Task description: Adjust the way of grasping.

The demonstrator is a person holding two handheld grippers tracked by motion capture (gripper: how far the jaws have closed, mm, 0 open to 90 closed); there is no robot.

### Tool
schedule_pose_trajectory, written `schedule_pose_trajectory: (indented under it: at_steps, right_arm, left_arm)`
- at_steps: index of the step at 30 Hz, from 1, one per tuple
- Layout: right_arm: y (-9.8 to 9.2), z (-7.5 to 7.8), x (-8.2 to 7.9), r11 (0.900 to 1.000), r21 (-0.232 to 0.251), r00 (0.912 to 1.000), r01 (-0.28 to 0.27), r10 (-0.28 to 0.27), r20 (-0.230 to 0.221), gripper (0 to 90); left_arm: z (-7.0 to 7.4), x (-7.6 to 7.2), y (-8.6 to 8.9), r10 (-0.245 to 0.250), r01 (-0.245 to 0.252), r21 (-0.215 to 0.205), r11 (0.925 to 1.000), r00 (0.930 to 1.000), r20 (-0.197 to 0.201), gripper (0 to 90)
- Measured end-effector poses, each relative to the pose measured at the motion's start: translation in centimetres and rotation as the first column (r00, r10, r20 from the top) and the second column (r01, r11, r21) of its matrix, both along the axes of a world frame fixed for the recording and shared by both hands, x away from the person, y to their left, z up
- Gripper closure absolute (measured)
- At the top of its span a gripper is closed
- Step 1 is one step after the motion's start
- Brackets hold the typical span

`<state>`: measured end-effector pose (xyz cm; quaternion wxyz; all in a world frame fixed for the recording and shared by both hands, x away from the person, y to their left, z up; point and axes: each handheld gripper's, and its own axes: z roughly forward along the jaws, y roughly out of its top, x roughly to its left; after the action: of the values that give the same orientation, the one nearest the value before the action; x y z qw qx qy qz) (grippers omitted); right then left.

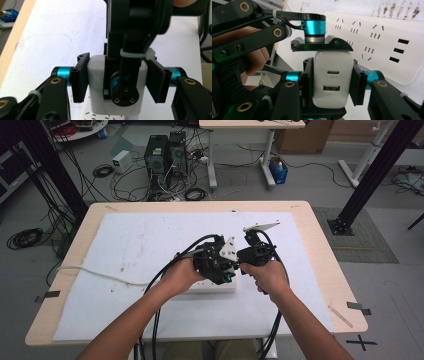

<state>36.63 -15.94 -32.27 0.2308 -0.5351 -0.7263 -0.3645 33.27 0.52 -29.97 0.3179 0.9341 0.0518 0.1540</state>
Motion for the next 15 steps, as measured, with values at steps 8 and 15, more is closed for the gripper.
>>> schedule_pose_trajectory:
  at_steps: [8, 15]
  right_arm:
    - [-1.3, -0.3, 0.4, 0.999, 0.019, 0.9979, 0.029, -0.030, 0.058, 62.4]
    - [-4.5, -0.4, 0.5, 0.999, -0.031, 0.9911, 0.044, -0.039, 0.127, 62.4]
  left_arm:
    - [0.2, -0.1, 0.6, 0.035, -0.035, -0.009, 0.9993, 0.9994, -0.005, 28.8]
    - [-0.7, 0.7, 3.9, 0.129, -0.128, 0.015, 0.9917, 0.9875, -0.091, 22.8]
